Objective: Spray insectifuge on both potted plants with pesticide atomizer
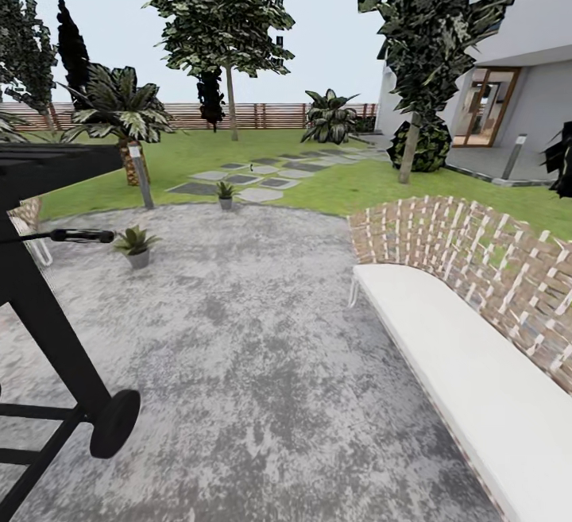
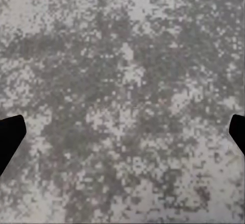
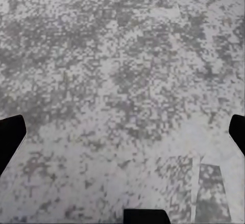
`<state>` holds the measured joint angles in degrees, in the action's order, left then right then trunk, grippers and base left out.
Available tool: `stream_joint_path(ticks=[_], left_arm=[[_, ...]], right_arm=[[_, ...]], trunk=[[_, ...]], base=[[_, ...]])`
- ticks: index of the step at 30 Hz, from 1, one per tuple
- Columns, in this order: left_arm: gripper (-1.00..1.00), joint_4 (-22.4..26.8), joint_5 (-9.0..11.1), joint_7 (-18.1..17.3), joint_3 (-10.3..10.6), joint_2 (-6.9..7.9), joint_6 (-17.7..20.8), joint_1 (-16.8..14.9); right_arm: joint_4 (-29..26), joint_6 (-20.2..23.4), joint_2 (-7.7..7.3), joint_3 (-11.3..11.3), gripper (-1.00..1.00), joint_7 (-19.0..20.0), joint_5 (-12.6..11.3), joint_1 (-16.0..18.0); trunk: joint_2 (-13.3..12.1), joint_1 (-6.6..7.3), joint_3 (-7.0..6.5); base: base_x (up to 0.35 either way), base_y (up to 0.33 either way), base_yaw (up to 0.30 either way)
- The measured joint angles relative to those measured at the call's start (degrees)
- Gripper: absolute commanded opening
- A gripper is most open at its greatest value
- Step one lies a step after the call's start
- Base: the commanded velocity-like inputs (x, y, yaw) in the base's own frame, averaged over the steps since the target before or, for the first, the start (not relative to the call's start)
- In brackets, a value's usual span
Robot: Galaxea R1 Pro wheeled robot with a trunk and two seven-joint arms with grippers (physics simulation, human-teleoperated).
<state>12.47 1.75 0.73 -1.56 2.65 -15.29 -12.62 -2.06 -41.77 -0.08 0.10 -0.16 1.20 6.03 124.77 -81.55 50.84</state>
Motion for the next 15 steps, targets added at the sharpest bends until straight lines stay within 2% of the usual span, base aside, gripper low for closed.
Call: stream_joint_path(ticks=[15], left_arm=[[1.00,-0.01,0.00,0.00,0.00,0.00,0.00,0.00]], right_arm=[[0.00,0.00,0.00,0.00,1.00,0.00,0.00,0.00]], trunk=[[0.00,0.00,0.00]], base=[[0.339,0.000,0.000]])
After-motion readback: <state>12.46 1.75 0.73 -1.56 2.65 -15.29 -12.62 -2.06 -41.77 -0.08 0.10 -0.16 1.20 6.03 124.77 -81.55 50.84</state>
